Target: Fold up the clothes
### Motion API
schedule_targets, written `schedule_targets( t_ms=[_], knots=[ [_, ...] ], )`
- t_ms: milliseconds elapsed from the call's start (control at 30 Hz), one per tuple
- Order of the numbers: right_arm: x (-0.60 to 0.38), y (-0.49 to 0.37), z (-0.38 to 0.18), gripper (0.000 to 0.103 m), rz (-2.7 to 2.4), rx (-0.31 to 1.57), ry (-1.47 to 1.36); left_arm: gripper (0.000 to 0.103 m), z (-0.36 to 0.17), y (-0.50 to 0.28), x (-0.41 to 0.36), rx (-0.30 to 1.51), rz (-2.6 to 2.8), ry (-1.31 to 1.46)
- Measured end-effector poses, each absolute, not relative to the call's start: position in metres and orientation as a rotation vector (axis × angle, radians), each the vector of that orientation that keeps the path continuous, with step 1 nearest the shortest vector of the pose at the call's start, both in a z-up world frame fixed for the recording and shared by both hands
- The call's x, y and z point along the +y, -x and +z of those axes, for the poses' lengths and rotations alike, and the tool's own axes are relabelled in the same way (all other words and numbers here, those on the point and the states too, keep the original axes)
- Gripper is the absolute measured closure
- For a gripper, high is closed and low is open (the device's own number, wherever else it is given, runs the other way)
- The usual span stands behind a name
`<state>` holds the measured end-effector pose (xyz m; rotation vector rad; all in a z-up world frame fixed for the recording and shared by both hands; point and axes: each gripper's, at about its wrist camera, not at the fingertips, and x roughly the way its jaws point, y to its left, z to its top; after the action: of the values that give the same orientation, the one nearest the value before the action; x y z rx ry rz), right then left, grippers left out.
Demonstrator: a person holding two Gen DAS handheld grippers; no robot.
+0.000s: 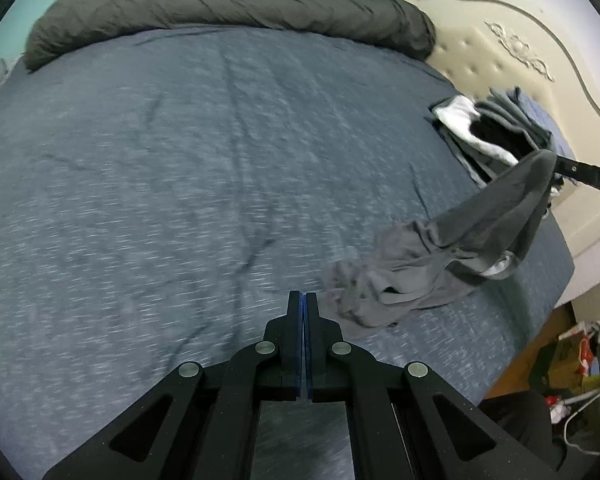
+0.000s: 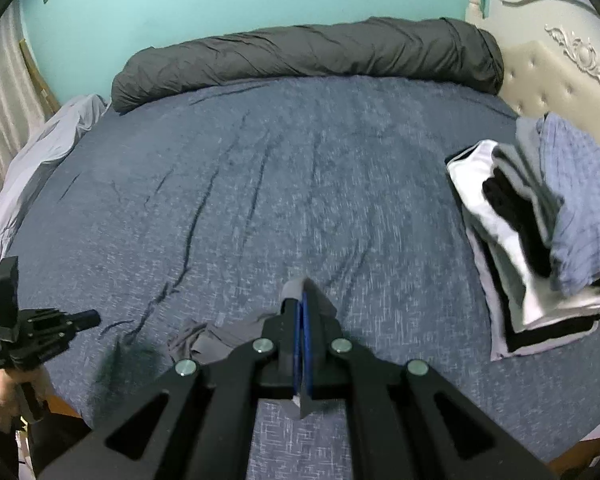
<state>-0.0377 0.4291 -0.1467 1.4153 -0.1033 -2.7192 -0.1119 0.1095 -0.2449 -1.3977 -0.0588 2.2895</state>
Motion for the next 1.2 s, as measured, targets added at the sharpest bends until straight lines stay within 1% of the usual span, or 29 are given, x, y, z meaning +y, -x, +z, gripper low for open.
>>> schedule_targets(
  t_ms=[200,267,300,333,367,567,967,1000,1067,1100,1133,1200],
  knots=[
    [0.434,0.039,-0.155,0.102,-2.707,-0.127,-1.427,0.101,-0.265,0.118,0.153,-0.006,2.235,1.414],
    [0.435,0.039,-0.156,0.102,-2.701,-0.132,-1.426,0.091,-0.271,0.117,0.167,0.03,2.221,1.412],
    [0.435,0.039,-0.157,0.102,-2.698,-0.134,-1.426,0.077,-0.274,0.117,0.174,0.048,2.216,1.409],
    [0.435,0.039,-0.157,0.102,-2.696,-0.137,-1.425,0.069,-0.276,0.116,0.179,0.062,2.211,1.406],
    [0.435,0.039,-0.157,0.102,-2.694,-0.14,-1.423,0.069,-0.279,0.115,0.184,0.078,2.206,1.398],
    [0.435,0.035,-0.158,0.102,-2.687,-0.146,-1.406,0.069,-0.293,0.113,0.205,0.16,2.178,1.386],
    [0.442,0.037,-0.163,0.102,-2.68,-0.168,-1.404,0.07,-0.31,0.106,0.221,0.35,2.168,1.359],
    [0.442,0.037,-0.164,0.102,-2.679,-0.17,-1.405,0.071,-0.311,0.106,0.223,0.365,2.167,1.356],
    [0.444,0.037,-0.165,0.102,-2.68,-0.176,-1.408,0.08,-0.313,0.107,0.226,0.386,2.165,1.354],
    [0.445,0.037,-0.166,0.102,-2.68,-0.181,-1.41,0.088,-0.313,0.108,0.226,0.391,2.17,1.351],
    [0.446,0.037,-0.167,0.102,-2.68,-0.185,-1.411,0.093,-0.313,0.11,0.226,0.394,2.176,1.347],
    [0.447,0.036,-0.167,0.102,-2.681,-0.186,-1.412,0.101,-0.313,0.112,0.226,0.389,2.178,1.342]
  ],
)
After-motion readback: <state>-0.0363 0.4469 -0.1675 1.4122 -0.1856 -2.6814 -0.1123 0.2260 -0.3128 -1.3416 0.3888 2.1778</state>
